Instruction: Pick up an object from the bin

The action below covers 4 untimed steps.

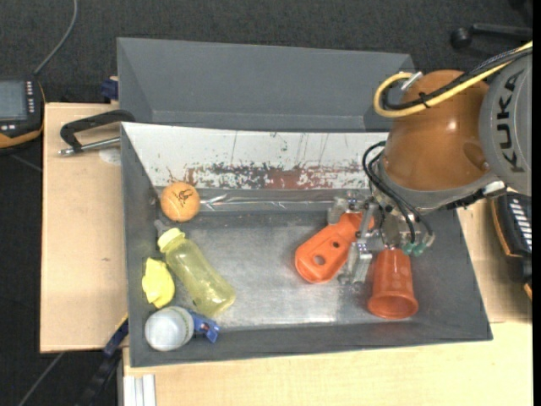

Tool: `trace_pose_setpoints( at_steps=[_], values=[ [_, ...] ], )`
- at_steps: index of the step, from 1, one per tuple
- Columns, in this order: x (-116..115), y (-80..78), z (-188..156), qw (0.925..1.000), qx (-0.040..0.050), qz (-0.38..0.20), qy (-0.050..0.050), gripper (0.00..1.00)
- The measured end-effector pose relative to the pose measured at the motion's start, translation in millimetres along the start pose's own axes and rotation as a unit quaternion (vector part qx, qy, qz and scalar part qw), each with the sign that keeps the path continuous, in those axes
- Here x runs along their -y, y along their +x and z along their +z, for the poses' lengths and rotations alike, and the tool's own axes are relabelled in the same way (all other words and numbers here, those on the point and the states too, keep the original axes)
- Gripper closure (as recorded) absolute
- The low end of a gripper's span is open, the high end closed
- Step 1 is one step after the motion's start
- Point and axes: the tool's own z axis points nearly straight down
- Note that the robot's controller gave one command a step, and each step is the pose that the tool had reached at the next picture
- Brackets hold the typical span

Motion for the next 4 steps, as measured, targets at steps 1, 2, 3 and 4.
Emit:
trace_pose_setpoints(
  at_steps=[1,2,3,4],
  values=[
    [0.0,-1.5,-4.6,1.0000,0.0046,0.000,0.000,0.00],
    [-3.6,-5.8,32.2,0.9989,0.0051,-0.047,0.000,0.00],
    [-25.0,-14.6,63.5,0.9966,0.0045,-0.082,0.000,0.00],
    [-9.9,-32.2,89.2,0.9999,0.0071,-0.013,-0.001,0.00]
  ],
)
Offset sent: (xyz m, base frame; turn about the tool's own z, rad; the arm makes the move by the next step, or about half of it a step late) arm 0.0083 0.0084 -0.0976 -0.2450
